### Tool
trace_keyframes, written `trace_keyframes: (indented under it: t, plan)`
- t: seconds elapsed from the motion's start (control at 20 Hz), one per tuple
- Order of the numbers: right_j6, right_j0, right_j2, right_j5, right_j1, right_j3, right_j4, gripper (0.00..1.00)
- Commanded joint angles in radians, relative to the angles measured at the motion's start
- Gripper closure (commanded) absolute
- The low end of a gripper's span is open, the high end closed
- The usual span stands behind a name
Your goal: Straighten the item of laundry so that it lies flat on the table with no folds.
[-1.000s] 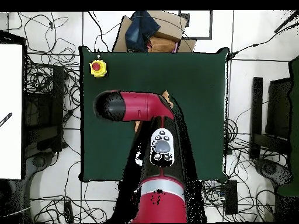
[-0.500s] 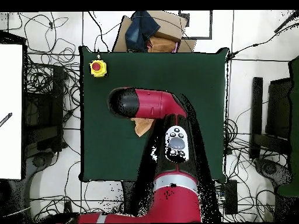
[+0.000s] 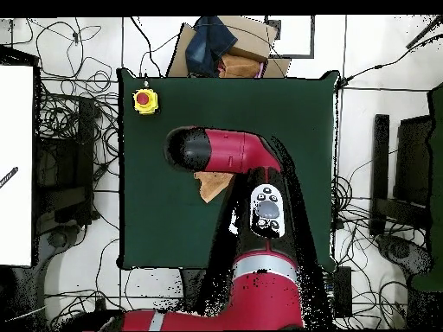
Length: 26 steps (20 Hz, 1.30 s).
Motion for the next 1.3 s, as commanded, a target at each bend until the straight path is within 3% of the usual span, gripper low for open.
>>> trace_keyframes:
  t: [0.05,0.45,0.8,1.1,1.3]
  plan:
    - [0.125,-0.01,0.056,0.016,0.054,-0.01,0.009,0.0]
    - [0.085,-0.021,0.059,0.088,0.05,-0.069,0.004,0.0]
    - [0.083,-0.035,0.064,0.06,0.071,-0.078,-0.003,0.0]
    - [0.065,-0.022,0.047,0.176,0.059,-0.153,-0.003,0.0]
    - [0.05,-0.038,0.056,0.146,0.087,-0.163,-0.016,0.0]
